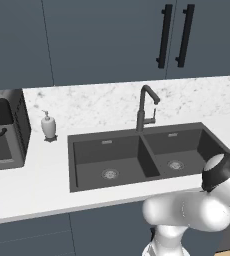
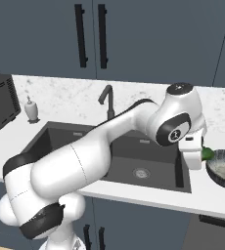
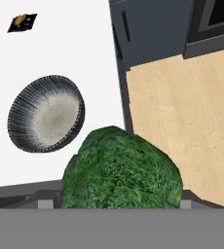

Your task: Pick the broccoli from the sink and place it in the bowl. Then pick the bowl and place it in the microwave. Then close the microwave door and press the start button.

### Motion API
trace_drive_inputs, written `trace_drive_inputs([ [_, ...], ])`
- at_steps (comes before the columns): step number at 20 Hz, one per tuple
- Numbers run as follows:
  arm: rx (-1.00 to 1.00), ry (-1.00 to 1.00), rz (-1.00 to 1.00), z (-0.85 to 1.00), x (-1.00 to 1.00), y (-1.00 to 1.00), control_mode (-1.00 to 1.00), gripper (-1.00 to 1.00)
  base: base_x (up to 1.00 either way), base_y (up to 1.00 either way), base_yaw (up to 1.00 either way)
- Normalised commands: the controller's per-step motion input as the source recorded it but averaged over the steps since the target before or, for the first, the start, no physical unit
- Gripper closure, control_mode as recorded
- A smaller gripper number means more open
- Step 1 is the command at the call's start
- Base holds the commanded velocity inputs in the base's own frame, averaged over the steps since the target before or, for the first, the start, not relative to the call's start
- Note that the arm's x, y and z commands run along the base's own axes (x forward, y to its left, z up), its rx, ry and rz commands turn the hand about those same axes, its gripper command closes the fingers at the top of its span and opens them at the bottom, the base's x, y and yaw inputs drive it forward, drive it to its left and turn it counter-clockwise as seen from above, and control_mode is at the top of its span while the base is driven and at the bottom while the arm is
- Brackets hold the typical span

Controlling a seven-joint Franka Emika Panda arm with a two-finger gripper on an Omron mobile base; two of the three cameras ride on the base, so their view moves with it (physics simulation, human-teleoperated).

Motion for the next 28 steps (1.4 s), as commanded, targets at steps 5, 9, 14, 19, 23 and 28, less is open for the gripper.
trace_drive_inputs([
  [5, 0.08, 0.0, 0.0, -0.18, 0.28, -0.47, -1.0, 1.0, 0.0, 0.0, 0.0],
  [9, 0.07, 0.0, 0.0, -0.2, 0.35, -0.38, -1.0, 1.0, 0.0, 0.0, 0.0],
  [14, 0.05, 0.0, 0.0, -0.15, 0.4, -0.34, -1.0, 1.0, 0.0, 0.0, 0.0],
  [19, 0.05, 0.0, 0.0, -0.24, 0.31, -0.29, -1.0, 1.0, 0.0, 0.0, 0.0],
  [23, 0.08, 0.01, 0.0, -0.11, 0.34, -0.34, -1.0, 1.0, 0.0, 0.0, 0.0],
  [28, 0.11, 0.0, 0.0, 0.0, 0.18, -0.38, -1.0, 1.0, 0.0, 0.0, 0.0],
])
